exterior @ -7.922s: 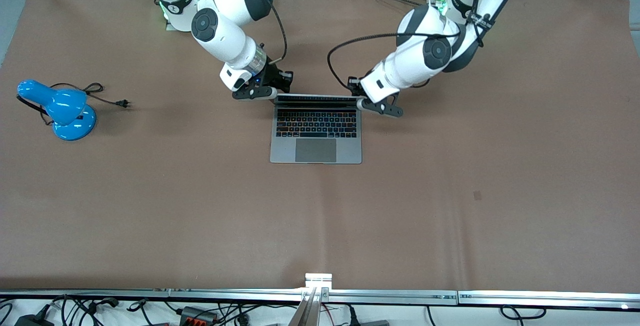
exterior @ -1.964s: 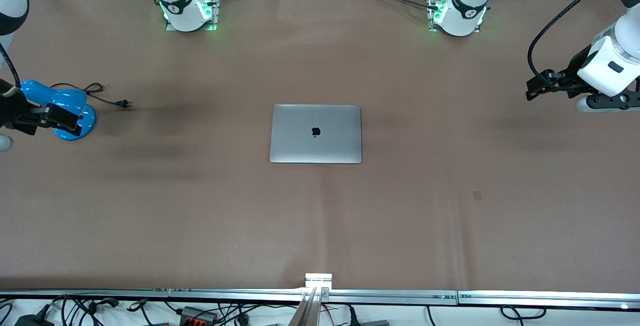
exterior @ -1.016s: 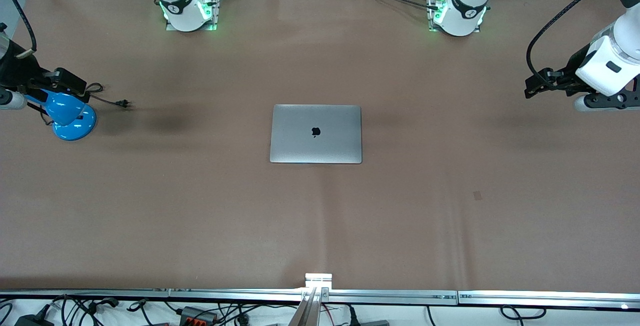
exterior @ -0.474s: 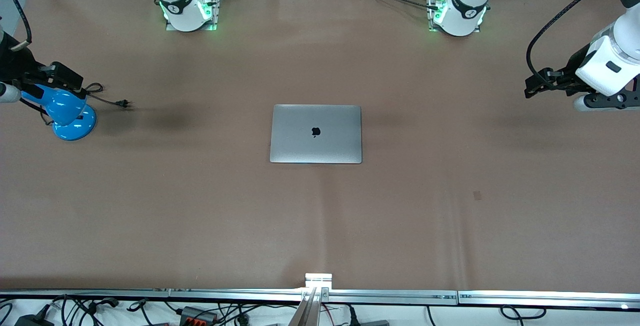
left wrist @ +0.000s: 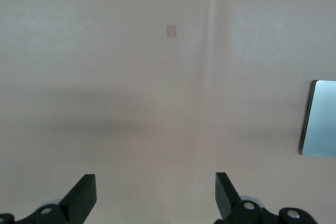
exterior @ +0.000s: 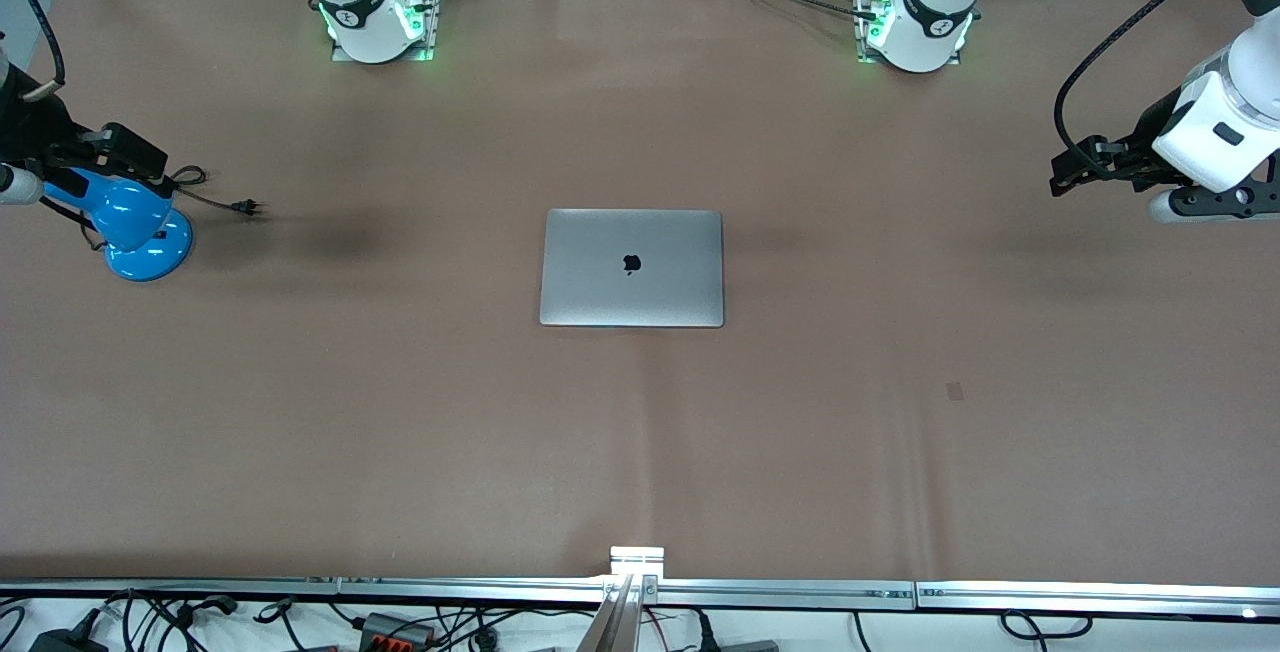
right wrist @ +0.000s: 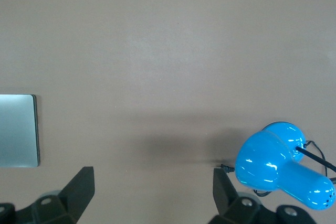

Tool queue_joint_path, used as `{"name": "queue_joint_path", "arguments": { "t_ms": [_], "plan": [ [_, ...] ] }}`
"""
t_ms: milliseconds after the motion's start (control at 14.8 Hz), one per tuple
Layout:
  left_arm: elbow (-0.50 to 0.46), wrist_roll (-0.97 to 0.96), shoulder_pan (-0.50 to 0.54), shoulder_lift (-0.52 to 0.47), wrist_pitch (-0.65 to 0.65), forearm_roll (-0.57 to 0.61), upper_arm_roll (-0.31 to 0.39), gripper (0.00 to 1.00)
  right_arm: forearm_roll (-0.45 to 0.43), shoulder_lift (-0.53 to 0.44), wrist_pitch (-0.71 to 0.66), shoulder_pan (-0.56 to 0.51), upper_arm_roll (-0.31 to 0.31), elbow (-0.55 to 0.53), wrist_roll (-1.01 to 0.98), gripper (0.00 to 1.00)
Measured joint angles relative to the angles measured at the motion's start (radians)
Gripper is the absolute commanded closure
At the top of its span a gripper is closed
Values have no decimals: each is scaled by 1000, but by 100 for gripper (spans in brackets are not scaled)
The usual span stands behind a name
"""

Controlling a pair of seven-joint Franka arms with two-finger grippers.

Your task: Close laptop with both arms from behind

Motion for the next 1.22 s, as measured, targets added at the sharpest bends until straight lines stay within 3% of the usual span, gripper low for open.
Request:
{"name": "queue_joint_path", "arguments": {
  "t_ms": [1219],
  "plan": [
    [0,0,1,0,-1,0,3,0,1,1,-50,-33,16,0,0,0]
  ]
}}
